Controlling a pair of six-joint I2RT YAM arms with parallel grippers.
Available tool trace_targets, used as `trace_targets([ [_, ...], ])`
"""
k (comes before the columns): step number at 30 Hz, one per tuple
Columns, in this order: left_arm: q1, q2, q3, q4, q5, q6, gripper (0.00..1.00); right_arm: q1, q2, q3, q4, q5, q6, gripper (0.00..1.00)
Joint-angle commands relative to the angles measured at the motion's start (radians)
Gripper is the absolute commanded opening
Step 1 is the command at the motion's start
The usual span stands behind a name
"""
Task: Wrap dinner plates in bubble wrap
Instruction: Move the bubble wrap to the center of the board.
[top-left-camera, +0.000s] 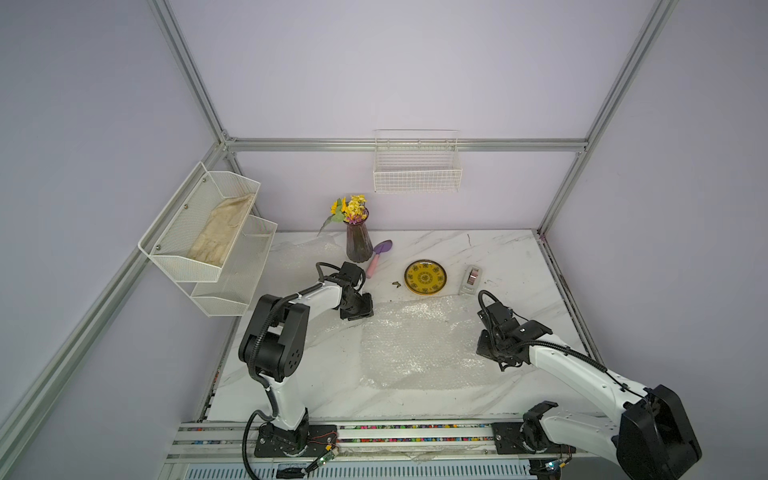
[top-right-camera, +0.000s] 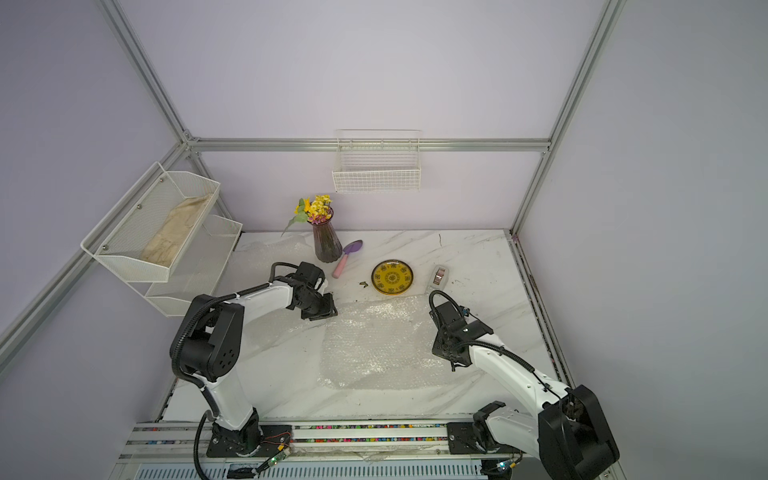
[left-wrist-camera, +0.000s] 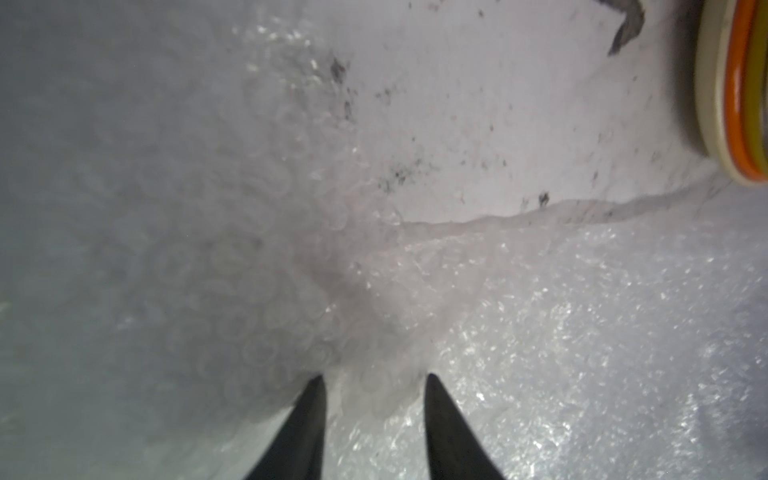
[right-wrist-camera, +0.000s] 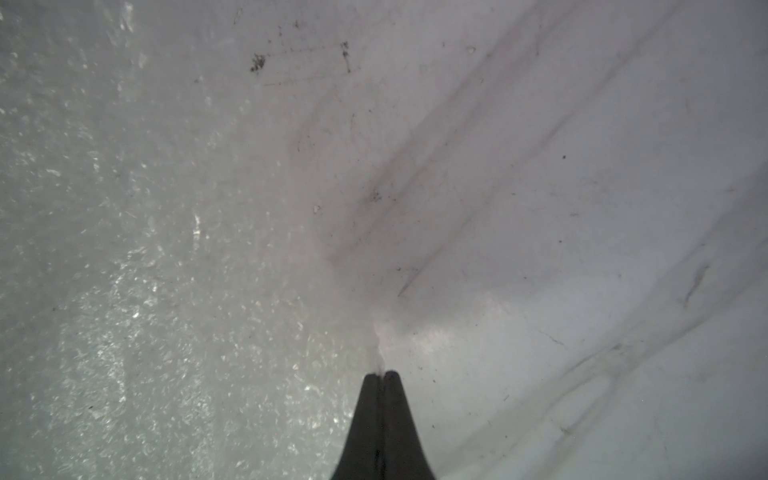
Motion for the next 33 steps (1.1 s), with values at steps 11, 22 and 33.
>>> trace_targets([
  [11,0.081,0.041,0.197,-0.104,-0.109,0.117,0.16,-0.003,-0.003,-0.036,0.075,0.030,0.083,0.00],
  [22,-0.074,-0.194,0.104,-0.191,-0.079,0.063,0.51,-0.003,0.029,0.159,0.030,0.061,-0.069,0.47],
  [33,-0.312,-0.354,-0.268,-0.174,-0.024,-0.131,0.44,-0.122,0.468,0.470,0.330,-0.337,-0.212,0.60],
])
